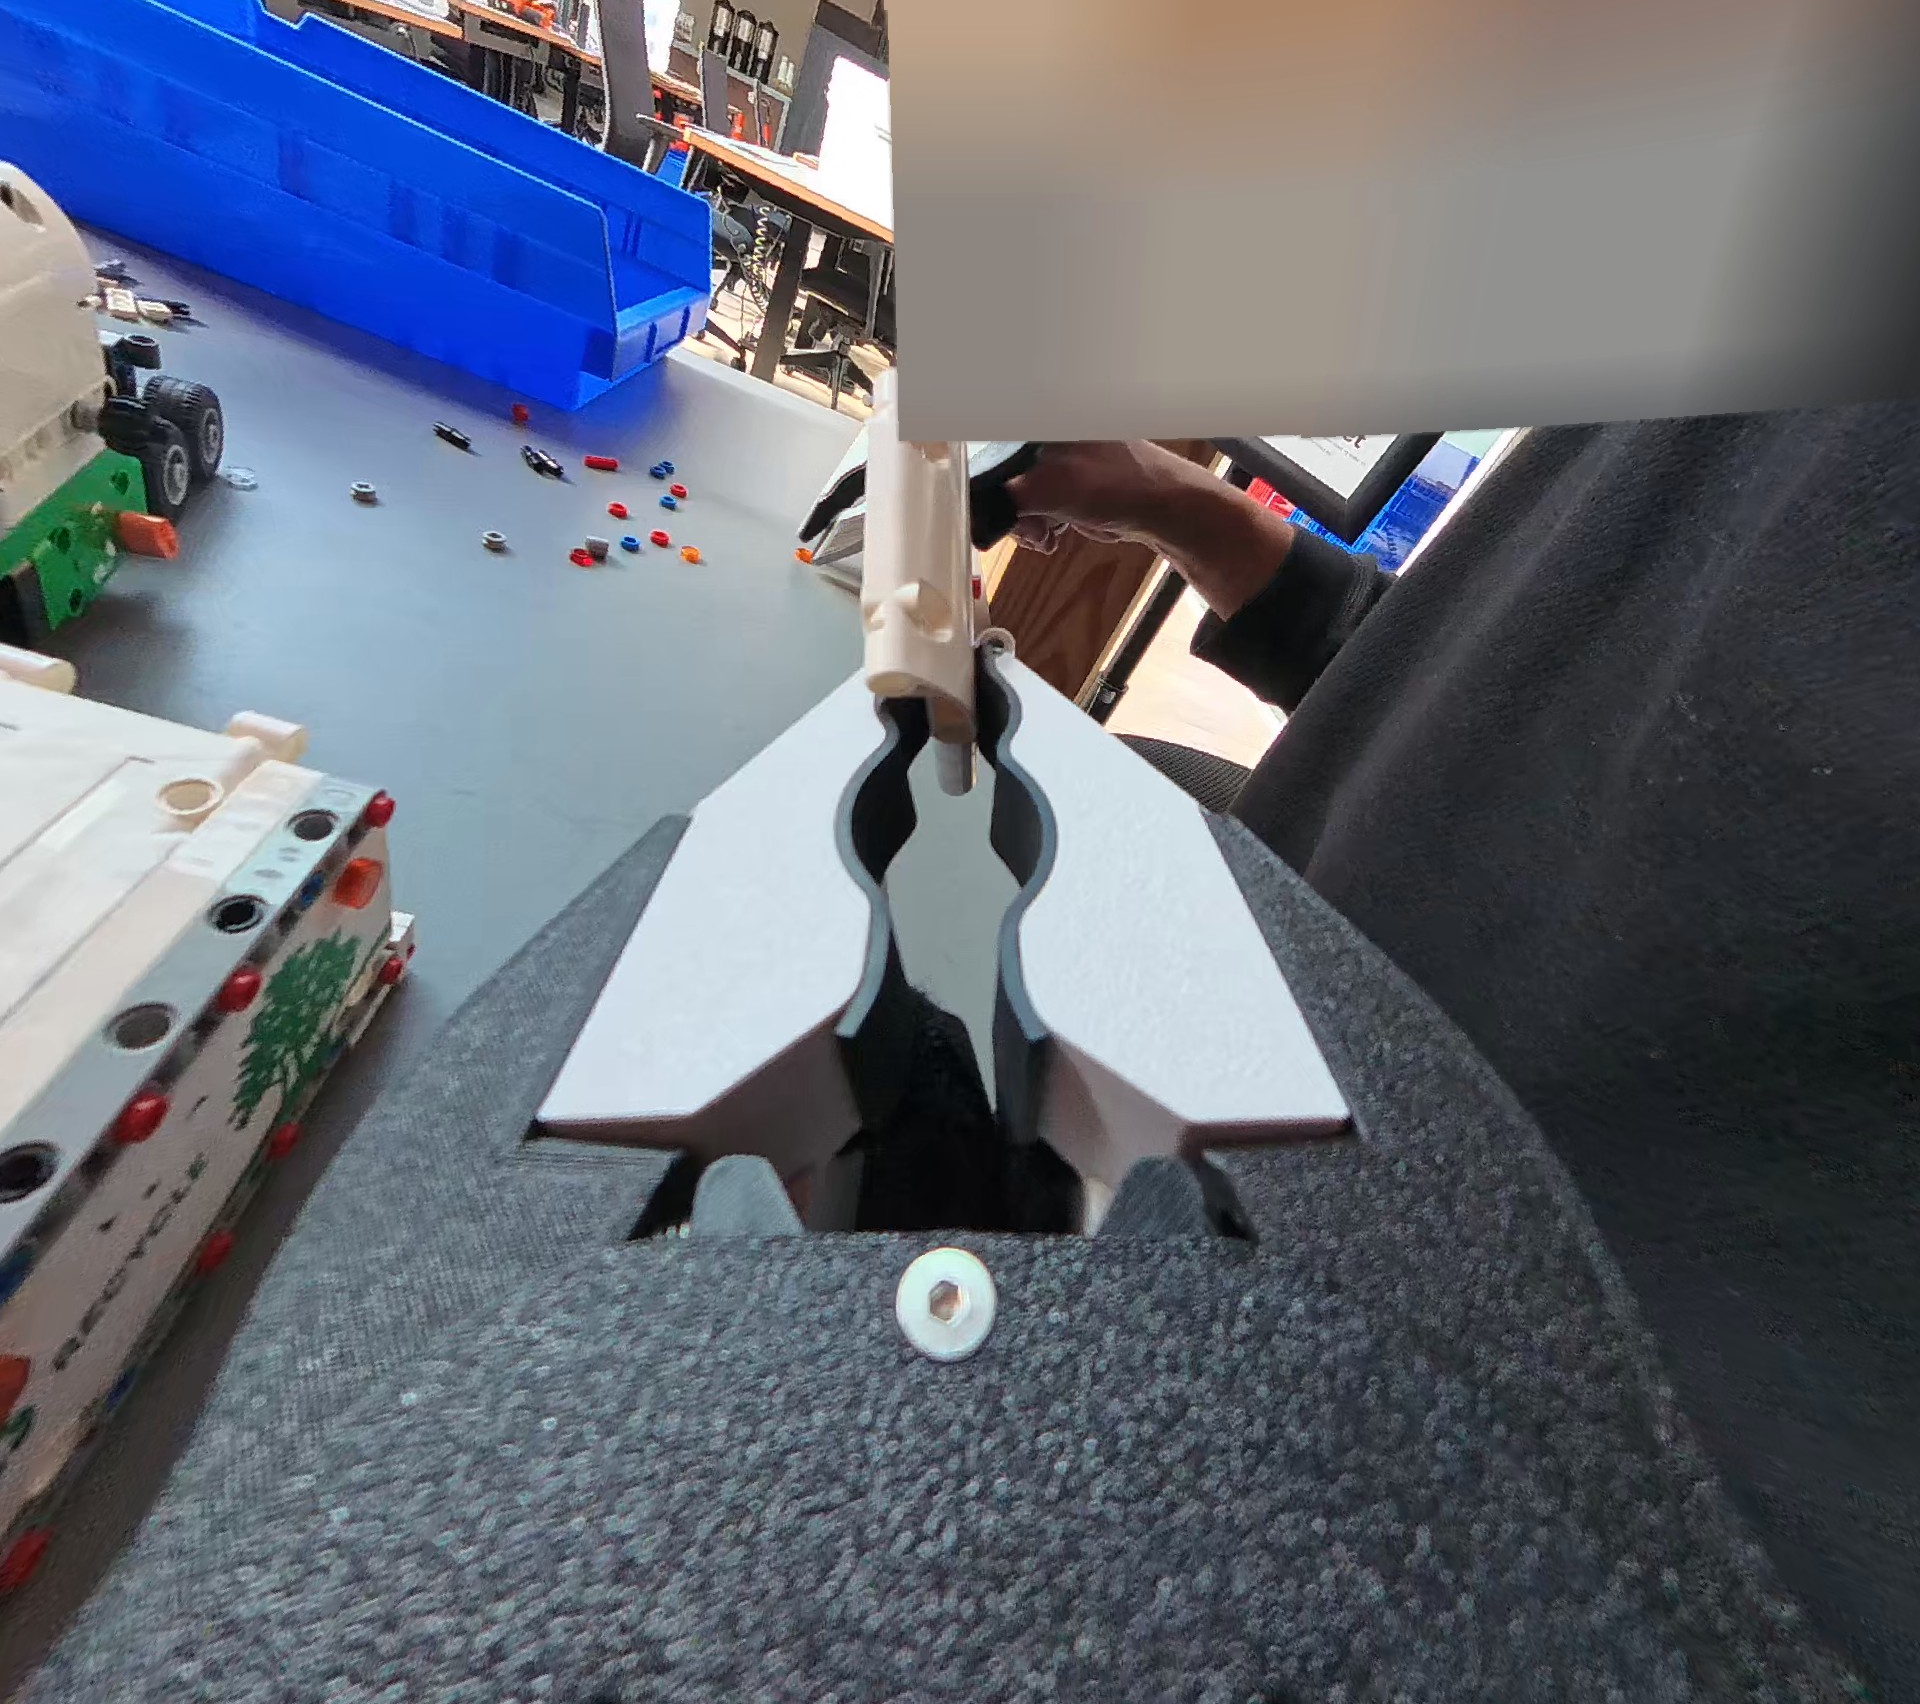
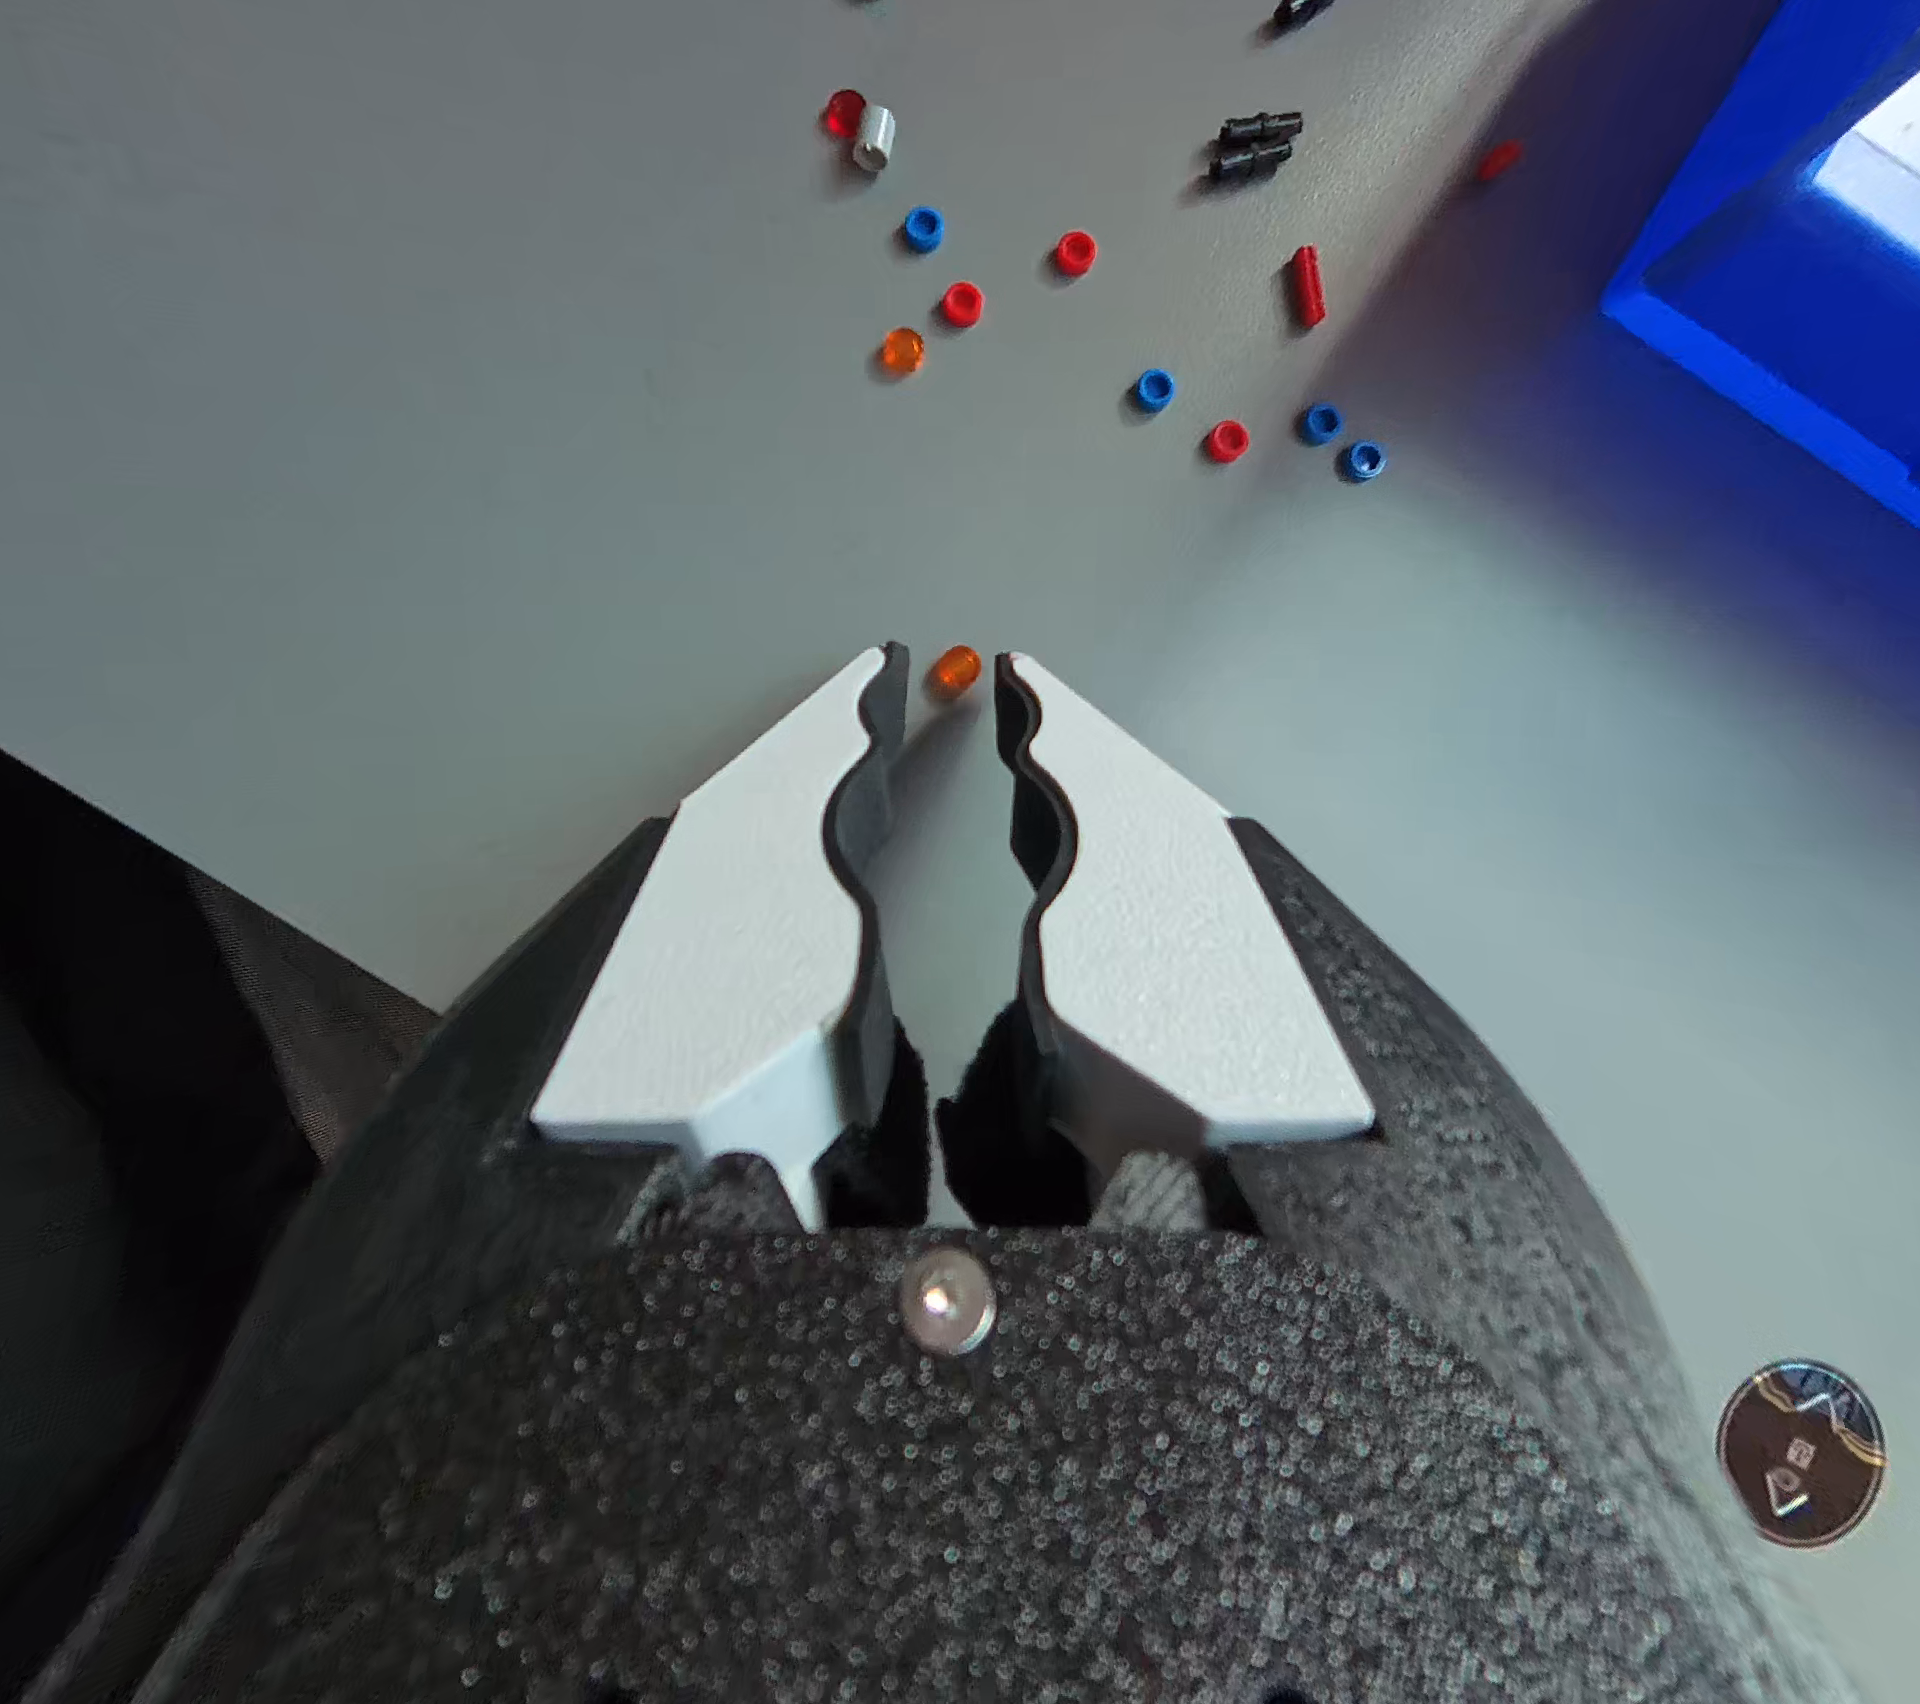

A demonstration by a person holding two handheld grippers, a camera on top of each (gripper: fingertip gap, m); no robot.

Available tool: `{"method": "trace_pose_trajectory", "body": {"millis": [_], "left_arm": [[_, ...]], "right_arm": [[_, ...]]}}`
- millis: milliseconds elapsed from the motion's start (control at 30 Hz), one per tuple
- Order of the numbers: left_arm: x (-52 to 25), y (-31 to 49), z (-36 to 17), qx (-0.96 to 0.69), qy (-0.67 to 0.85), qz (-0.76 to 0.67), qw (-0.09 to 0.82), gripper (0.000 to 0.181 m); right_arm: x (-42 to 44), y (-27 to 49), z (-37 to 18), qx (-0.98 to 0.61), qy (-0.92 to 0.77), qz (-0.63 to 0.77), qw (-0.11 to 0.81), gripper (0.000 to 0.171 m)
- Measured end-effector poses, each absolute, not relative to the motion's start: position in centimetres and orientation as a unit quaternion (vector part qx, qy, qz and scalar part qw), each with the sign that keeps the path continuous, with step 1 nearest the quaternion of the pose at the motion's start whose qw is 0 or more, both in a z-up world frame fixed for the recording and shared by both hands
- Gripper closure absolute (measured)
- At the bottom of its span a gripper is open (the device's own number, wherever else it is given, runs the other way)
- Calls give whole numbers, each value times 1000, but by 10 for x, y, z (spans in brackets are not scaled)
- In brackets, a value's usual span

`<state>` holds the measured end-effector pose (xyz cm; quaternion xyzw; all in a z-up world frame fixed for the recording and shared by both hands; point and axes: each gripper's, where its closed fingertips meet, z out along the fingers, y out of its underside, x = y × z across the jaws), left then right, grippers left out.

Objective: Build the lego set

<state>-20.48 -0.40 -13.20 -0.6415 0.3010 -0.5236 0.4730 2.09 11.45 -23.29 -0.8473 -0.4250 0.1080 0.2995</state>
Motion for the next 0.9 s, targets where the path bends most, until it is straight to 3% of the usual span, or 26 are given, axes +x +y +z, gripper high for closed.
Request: {"method": "trace_pose_trajectory", "body": {"millis": [333, 567, 700, 900], "left_arm": [[-207, 3, -132, -647, 281, -523, 478, 176], [-208, 27, -144, -692, 149, -559, 431, 176], [-205, 30, -152, -711, 144, -543, 422, 176], [-205, 29, -153, -712, 139, -551, 412, 176]], "right_arm": [[17, 116, -236, -839, -443, 100, 299, 166], [-148, 61, -137, -654, -460, 294, 524, 166], [-189, 48, -134, -610, -475, 249, 583, 166], [-198, 41, -144, -597, -512, 205, 583, 166]]}}
